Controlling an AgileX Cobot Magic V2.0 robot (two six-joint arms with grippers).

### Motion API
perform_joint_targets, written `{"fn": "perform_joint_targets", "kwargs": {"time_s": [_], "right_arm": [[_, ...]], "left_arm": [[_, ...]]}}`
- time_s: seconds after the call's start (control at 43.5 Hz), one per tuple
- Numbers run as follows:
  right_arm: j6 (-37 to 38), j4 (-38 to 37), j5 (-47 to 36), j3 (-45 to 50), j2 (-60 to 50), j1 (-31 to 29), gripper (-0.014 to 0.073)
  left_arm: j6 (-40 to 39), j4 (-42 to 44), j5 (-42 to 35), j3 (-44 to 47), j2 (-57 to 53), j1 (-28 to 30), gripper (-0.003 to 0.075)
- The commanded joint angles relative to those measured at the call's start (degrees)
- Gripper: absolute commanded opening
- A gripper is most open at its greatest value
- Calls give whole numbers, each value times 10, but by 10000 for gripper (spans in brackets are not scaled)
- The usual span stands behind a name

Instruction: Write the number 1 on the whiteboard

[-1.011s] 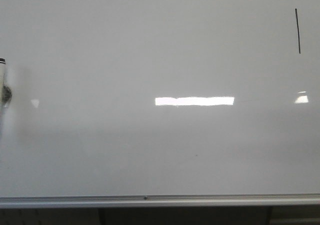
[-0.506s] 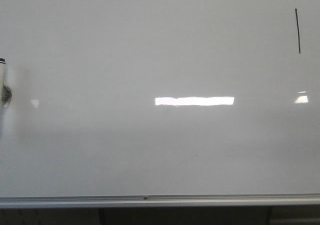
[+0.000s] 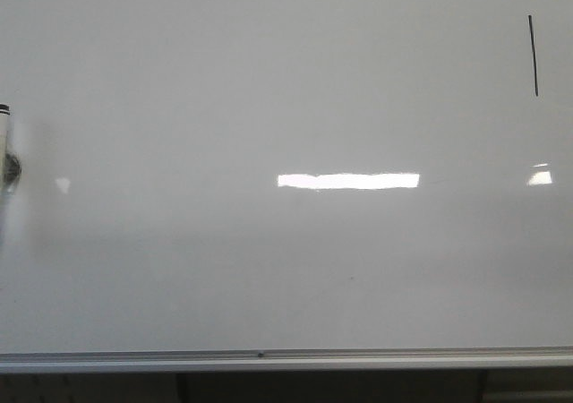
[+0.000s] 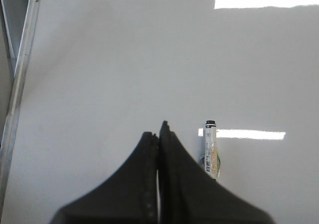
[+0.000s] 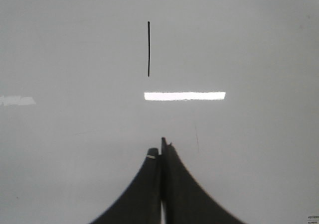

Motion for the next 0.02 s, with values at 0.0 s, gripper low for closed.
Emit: {"fn": "perform_joint_targets", "kwargs": {"time_s": [0.0], "right_arm": [[0, 2, -52, -12, -10, -3, -69]], "left_arm": [[-6, -1, -49, 14, -9, 0, -20]]}}
